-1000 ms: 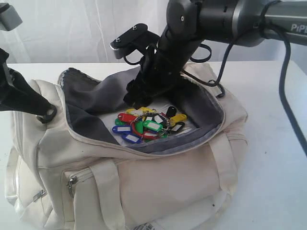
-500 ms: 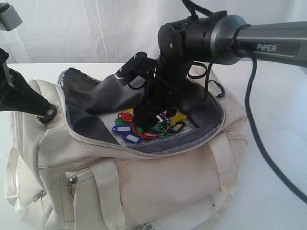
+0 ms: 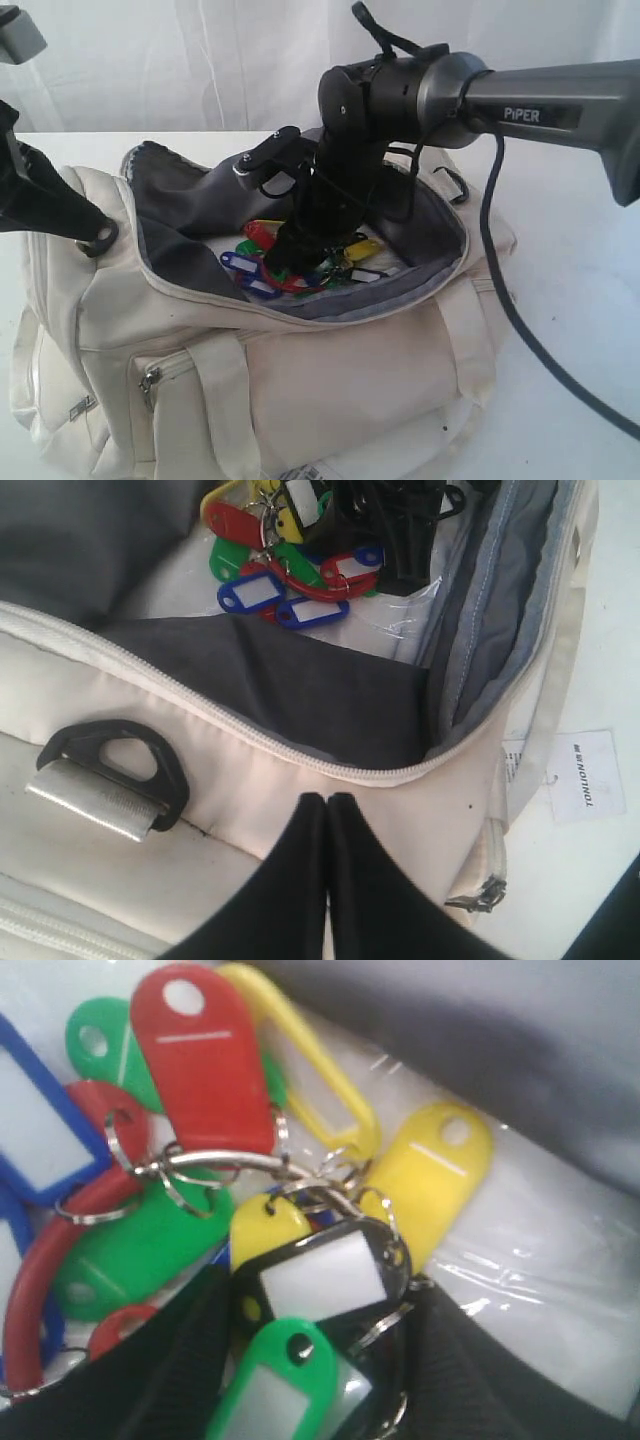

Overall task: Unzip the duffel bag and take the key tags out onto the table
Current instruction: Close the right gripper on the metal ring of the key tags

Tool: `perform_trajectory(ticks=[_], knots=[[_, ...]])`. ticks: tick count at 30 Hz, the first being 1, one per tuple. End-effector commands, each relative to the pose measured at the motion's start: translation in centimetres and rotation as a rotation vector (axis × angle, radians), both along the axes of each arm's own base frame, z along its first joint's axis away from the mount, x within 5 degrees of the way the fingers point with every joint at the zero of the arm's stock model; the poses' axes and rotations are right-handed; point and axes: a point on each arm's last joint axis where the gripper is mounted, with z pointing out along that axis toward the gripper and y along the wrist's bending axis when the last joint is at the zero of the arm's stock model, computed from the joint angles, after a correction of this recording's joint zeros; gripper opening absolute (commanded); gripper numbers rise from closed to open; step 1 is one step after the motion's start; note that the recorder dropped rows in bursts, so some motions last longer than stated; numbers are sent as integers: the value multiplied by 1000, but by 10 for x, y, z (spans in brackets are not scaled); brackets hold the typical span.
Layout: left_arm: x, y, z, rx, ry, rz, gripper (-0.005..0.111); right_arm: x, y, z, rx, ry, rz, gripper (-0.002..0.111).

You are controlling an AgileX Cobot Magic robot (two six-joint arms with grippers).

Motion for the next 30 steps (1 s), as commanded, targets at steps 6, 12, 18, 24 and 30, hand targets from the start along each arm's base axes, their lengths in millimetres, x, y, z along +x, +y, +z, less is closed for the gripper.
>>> perform_trajectory(ticks=[6,12,18,24,30], knots=[[-4,-1,3,-20,8,-12,0,0,-11,-4,-118,17,17,0],[-4,-1,3,-20,8,-12,0,0,-11,27,-33,-73,7,0],[-4,-2,4,-27,9,-12,0,-3,-13,53,33,-133,-21,0],[-4,-2,4,-27,9,-12,0,-4,-14,61,52,-144,-38,0],[-4,-2,4,-27,9,-12,0,-6,-16,69,64,-157,-38,0]])
